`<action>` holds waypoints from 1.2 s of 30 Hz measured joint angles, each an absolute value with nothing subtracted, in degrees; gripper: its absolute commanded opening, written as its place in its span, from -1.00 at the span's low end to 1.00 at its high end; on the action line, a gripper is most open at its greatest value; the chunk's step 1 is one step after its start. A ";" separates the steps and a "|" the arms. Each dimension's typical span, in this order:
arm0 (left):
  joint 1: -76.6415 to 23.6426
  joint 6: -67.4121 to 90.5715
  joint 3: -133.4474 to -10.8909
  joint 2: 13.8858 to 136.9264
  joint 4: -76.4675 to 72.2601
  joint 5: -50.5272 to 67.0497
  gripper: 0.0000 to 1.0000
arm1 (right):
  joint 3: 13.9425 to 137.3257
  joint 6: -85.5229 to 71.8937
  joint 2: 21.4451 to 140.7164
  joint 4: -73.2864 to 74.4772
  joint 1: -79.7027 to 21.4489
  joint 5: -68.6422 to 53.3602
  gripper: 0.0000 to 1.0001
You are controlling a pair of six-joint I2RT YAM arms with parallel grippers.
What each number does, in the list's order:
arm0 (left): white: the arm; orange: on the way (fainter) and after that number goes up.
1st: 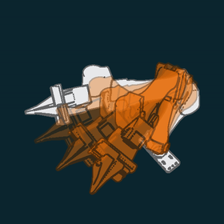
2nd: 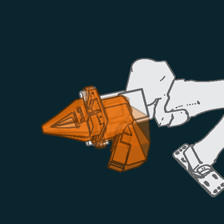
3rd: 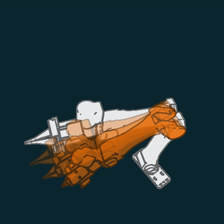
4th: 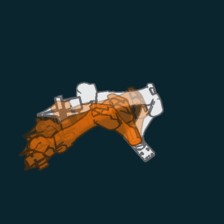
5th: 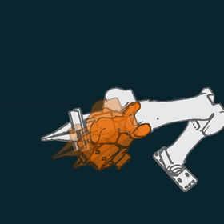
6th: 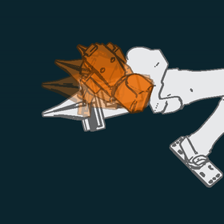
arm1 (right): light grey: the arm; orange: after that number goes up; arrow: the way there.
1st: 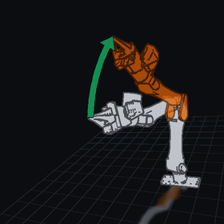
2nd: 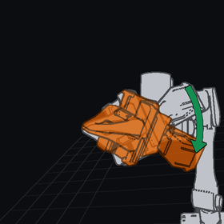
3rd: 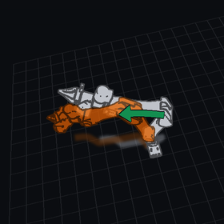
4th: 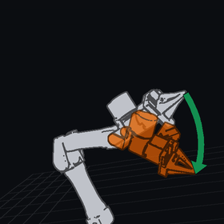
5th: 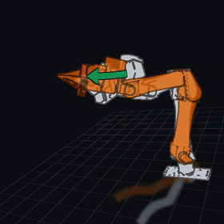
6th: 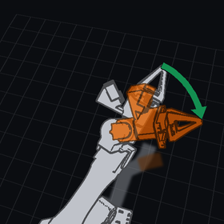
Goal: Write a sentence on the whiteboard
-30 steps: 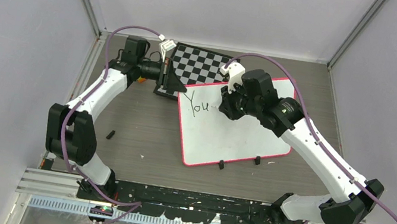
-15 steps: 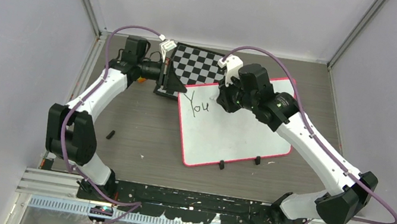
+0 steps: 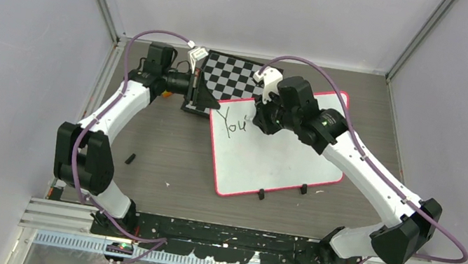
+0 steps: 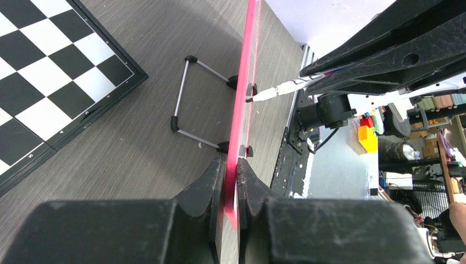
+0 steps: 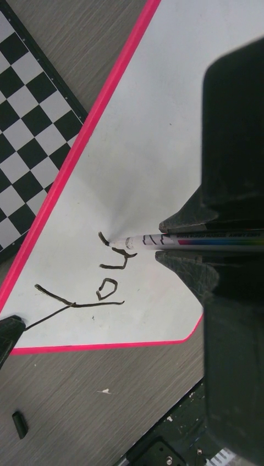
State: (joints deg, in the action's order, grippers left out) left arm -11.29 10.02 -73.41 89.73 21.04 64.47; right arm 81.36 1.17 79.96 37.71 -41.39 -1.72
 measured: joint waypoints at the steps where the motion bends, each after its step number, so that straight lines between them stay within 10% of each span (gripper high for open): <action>1: -11.29 10.02 -73.41 89.73 21.04 64.47 -1.00 | 81.23 1.10 79.88 37.85 -41.39 -2.13 -0.99; 36: -11.44 9.63 -73.49 89.73 21.47 64.05 -1.00 | 78.85 -0.32 78.74 38.48 -40.03 -3.64 -1.00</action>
State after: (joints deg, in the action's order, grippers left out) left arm -11.44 9.63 -73.49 89.73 21.47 64.05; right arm 78.85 -0.32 78.74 38.48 -40.03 -3.64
